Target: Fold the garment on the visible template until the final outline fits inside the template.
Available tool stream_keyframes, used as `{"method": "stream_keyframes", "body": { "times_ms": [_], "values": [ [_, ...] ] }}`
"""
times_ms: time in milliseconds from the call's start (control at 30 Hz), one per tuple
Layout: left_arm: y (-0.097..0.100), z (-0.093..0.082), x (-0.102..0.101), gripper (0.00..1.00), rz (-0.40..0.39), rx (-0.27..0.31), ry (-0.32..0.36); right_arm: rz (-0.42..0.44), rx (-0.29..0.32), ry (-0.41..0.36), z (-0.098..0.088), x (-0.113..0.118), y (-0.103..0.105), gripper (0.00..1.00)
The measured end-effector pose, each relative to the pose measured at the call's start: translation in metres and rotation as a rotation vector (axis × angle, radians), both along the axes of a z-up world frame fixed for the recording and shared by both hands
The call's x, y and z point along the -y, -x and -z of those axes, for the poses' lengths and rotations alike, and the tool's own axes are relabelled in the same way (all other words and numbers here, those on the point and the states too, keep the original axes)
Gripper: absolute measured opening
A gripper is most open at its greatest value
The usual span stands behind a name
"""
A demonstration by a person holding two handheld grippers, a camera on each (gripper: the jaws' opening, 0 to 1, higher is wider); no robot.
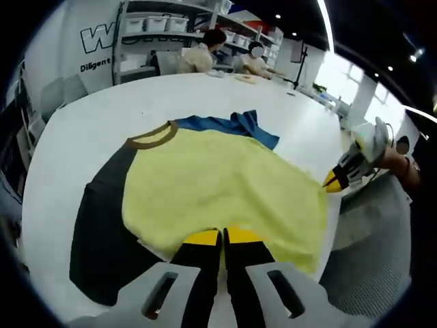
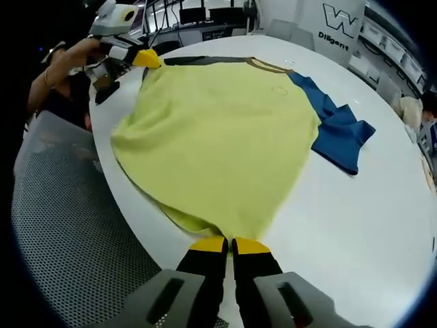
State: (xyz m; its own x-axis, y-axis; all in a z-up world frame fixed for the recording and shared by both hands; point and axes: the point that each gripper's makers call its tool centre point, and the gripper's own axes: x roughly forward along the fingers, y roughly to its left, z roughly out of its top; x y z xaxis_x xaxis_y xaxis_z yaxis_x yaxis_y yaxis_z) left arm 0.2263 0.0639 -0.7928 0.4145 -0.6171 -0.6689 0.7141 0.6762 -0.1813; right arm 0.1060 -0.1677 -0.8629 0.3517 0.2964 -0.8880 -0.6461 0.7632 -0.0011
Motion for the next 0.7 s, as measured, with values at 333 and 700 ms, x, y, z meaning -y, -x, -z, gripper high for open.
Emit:
{"method": "stream_keyframes", "body": {
  "times_ms": [333, 700],
  "values": [
    [-0.038, 0.02, 0.035, 0.0, 0.045, 0.033, -0.078, -0.024, 0.003, 0.026, 0.004, 0.0, 0.003, 0.0],
    [-0.058, 0.042, 0.052, 0.0, 0.028, 0.009, -0.074, -0.004, -0.003, 0.02, 0.005, 0.002, 0.003, 0.0]
  ]
}}
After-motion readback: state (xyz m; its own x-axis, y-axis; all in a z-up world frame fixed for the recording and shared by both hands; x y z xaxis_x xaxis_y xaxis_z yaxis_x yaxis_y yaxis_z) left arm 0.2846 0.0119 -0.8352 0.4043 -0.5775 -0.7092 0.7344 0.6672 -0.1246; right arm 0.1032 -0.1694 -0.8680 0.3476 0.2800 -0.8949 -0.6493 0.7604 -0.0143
